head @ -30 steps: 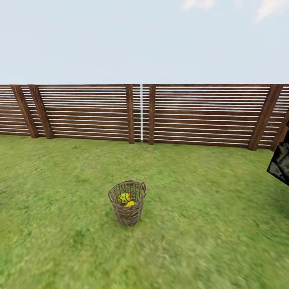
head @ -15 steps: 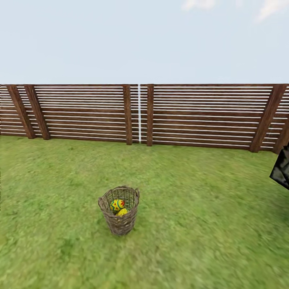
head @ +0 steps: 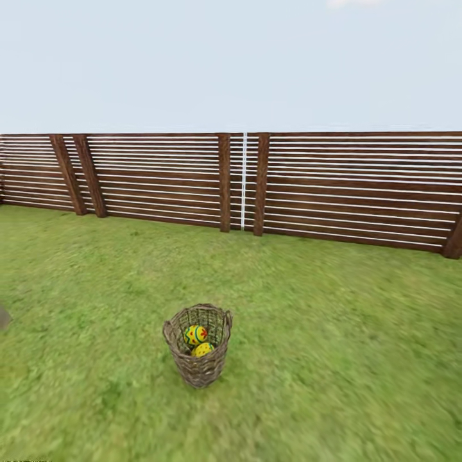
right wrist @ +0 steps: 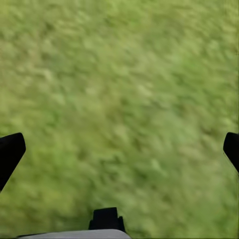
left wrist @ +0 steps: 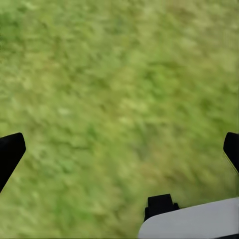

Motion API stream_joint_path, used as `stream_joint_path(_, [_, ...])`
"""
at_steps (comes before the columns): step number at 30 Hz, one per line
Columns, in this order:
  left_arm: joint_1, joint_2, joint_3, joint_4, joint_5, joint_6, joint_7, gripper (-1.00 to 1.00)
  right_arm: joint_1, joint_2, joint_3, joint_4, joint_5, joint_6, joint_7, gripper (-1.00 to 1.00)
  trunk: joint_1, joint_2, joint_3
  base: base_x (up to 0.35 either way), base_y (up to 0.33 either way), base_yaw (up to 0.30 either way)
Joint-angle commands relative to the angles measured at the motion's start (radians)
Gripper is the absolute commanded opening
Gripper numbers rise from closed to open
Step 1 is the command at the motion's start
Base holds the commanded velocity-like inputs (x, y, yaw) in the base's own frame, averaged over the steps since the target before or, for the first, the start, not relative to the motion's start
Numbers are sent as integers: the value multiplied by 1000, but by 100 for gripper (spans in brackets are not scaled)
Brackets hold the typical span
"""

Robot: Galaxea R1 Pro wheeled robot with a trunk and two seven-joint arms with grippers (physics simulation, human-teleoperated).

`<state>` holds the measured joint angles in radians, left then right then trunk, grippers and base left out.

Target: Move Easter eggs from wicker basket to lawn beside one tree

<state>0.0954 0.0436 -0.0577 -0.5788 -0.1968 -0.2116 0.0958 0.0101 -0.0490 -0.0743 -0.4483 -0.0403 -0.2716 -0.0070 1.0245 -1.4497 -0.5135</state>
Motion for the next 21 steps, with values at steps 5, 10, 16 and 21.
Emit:
stream_joint_path(5, [0, 1, -5, -1, -10, -1, 10, 100, 1, 0, 1, -1, -4, -1, -1, 100, 1, 0, -3, 265, -208, 236])
stream_joint_path(10, [0, 1, -5, -1, -10, 0, 10, 100, 1, 0, 0, -1, -4, -1, -1, 100, 1, 0, -5, 265, -208, 219])
stream_joint_path(16, [0, 1, -5, 0, -10, -1, 10, 100, 1, 0, 0, -3, -4, -1, -2, 100, 1, 0, -8, 264, -208, 216])
stream_joint_path(21, [0, 1, -6, 0, -10, -2, 10, 100, 1, 0, -1, -3, -4, -1, -2, 100, 1, 0, -10, 246, -218, 216])
